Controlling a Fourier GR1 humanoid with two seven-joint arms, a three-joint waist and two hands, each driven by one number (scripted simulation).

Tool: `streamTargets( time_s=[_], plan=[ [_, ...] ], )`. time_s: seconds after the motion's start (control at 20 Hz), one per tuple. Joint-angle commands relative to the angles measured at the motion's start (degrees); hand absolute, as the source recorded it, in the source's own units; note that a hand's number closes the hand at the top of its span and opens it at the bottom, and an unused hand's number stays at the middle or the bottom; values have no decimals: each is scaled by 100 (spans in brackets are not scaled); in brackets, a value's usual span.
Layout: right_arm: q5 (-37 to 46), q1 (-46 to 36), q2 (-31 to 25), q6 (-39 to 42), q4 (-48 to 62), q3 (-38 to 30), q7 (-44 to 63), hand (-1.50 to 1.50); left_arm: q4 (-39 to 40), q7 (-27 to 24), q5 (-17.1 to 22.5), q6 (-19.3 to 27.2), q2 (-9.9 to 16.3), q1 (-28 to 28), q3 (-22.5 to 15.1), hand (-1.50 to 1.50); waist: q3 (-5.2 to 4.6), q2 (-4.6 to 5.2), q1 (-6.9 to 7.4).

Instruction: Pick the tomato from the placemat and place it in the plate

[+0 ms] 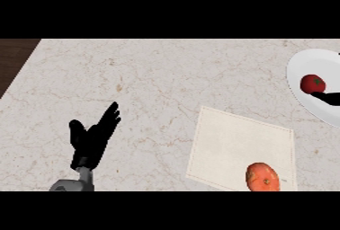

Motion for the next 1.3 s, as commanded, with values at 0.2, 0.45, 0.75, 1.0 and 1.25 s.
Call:
streamTargets(
  time_s=[0.2, 0.45, 0.75, 1.0, 1.25],
  plan=[
    [-913, -98, 174, 578, 214, -895, -1001, -150, 154, 83, 85, -14, 49, -71, 145, 0, 0, 25, -136],
    [-1220, -83, -333, 1241, 499, -1238, -838, -150, 219, 18, 26, 83, -17, 46, 138, 0, -16, 3, -187],
    [-1274, 341, -941, 2897, 707, -1249, -911, -150, -61, 55, 31, 88, -40, 282, 66, 0, -9, -39, -246],
    [-1180, 671, -1335, 3863, 681, -1137, -1121, -150, -64, 23, 137, -108, 185, 353, 212, 0, -11, -58, -265],
    [-962, 1070, -1269, 3889, 440, -895, -1498, -150, 51, -65, 93, -1, 48, 322, 190, 0, -14, -79, -302]
  ],
)
